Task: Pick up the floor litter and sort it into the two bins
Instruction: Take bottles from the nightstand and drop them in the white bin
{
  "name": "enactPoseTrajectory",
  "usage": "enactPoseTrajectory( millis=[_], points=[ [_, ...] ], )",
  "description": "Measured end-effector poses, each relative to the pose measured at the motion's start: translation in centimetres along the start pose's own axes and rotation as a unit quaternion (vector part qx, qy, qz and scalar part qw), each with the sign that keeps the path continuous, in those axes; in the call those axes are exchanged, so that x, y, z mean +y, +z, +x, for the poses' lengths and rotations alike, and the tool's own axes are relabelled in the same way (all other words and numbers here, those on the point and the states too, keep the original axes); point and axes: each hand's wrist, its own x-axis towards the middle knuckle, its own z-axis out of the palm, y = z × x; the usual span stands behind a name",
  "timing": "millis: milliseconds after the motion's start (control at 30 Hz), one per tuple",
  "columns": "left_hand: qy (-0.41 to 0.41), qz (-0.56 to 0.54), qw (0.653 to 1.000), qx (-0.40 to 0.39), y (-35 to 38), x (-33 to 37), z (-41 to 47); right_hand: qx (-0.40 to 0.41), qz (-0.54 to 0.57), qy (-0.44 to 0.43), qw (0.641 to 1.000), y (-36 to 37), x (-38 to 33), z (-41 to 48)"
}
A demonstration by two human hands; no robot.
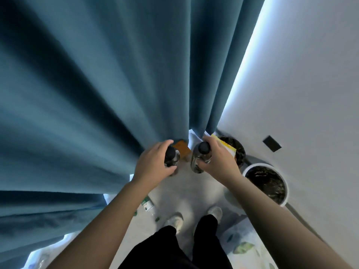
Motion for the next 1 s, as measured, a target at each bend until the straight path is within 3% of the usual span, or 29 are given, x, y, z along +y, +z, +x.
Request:
enactPoseTrajectory(
  millis=[300,600,1000],
  points=[
    [0.029,-0.029,0.992,-0.118,14.0,10.6,9.5,-0.022,0.003,0.128,0.992,-3.6,18.5,2.3],
    [0.122,0.026,0.972,-0.199,34.9,16.7,17.4,0.011,-0.014,0.307,0.951,1.6,39.5,0.7],
    [0.35,0.132,0.885,-0.277,59.0,20.5,21.8,0.03,-0.022,0.438,0.898,10.2,57.8,-1.5]
  ],
)
